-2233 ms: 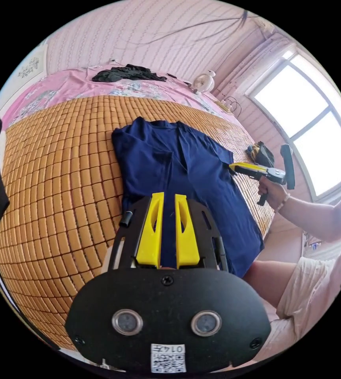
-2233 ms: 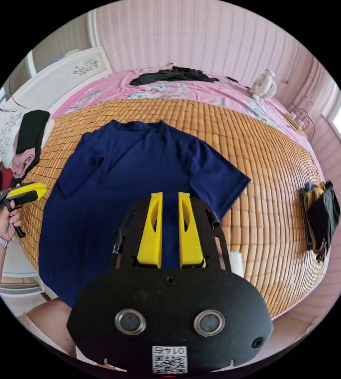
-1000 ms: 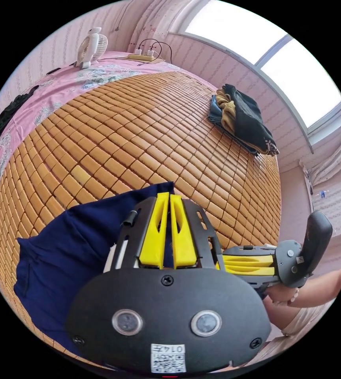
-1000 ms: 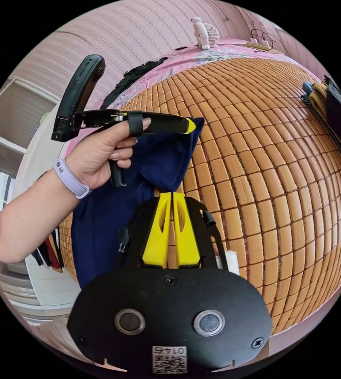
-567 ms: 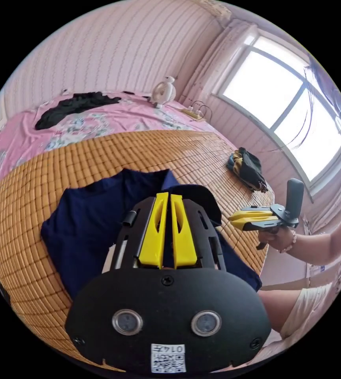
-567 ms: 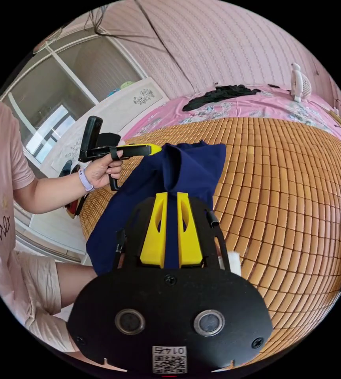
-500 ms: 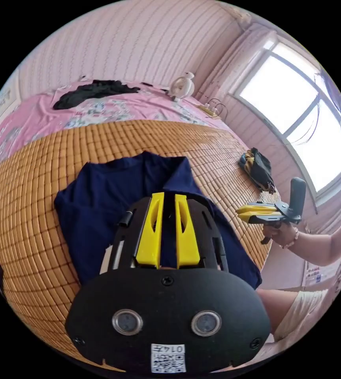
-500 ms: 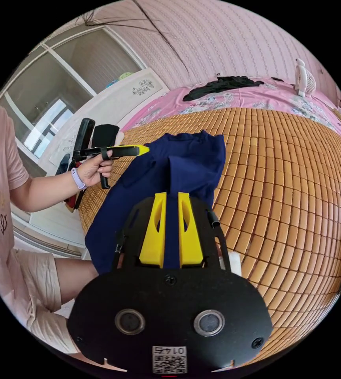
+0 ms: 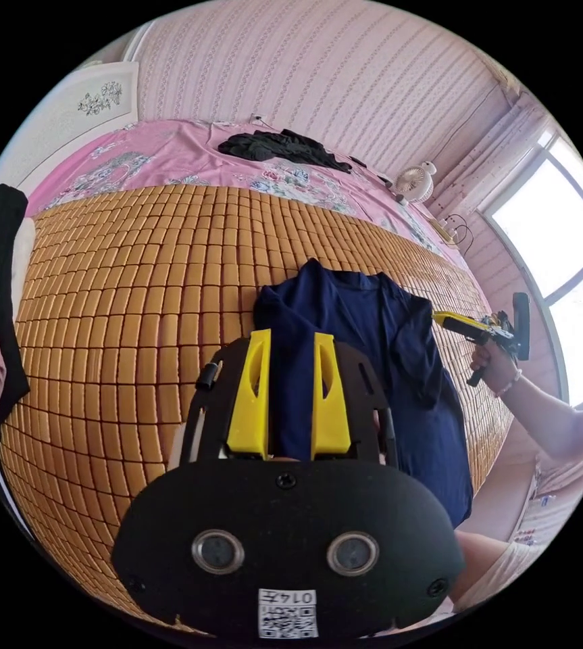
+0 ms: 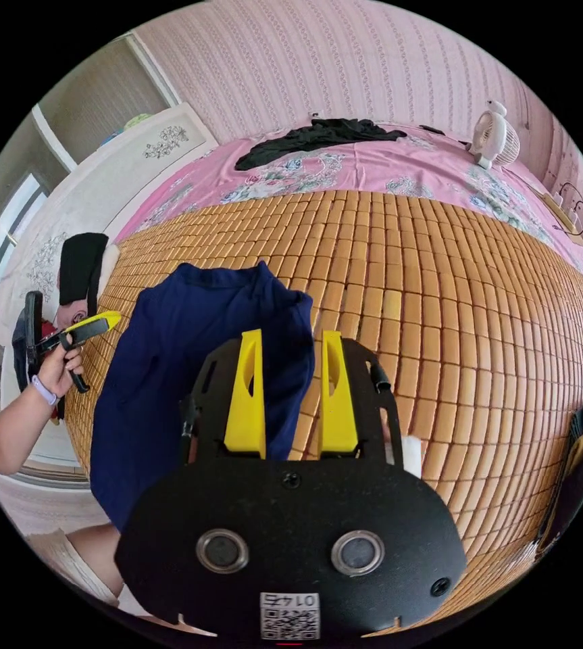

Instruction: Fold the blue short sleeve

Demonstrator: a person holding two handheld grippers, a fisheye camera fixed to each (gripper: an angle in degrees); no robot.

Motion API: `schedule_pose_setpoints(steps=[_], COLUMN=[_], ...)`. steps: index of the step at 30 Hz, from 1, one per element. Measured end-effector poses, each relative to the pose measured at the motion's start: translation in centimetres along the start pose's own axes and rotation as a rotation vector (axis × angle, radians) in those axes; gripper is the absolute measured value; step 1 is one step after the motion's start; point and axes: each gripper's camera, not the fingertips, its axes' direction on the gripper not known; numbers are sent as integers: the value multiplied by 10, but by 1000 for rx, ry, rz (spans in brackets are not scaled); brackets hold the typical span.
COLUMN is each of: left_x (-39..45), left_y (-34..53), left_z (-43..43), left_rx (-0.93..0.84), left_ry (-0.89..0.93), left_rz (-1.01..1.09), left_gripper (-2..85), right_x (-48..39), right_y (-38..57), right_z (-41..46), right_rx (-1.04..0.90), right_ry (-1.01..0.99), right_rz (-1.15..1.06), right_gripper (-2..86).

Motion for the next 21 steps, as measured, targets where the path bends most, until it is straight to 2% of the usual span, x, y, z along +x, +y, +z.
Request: schedule_pose_setpoints(steps=[3,5,8,10,17,21], left_x=[-16,-24,-32,-37,-31,-36], left_y=[-6,-9,-15,-21,-35,-23], left_z=[6,9,13,7,-51,-100], left_rx=[-37,-64,-145,-177,28,119], left_ry=[-20,38,2,-3,-40,83], left_rz=[-23,-30,-22,58,185,176], left_gripper=[120,114,70,43,31,33], right_x=[8,18,35,42,51,50], right_y=[-20,-29,-43,-53,-79,-54], right_z=[13,5,-8,-13,-72,-124], right_rx=[-82,-58,-27,-26,135,196], right_ry=[-52,-107,-106,-113,-164,-339], right_rz=[-3,25,57,52,32,14], right_gripper=[49,28,16,12,9,9])
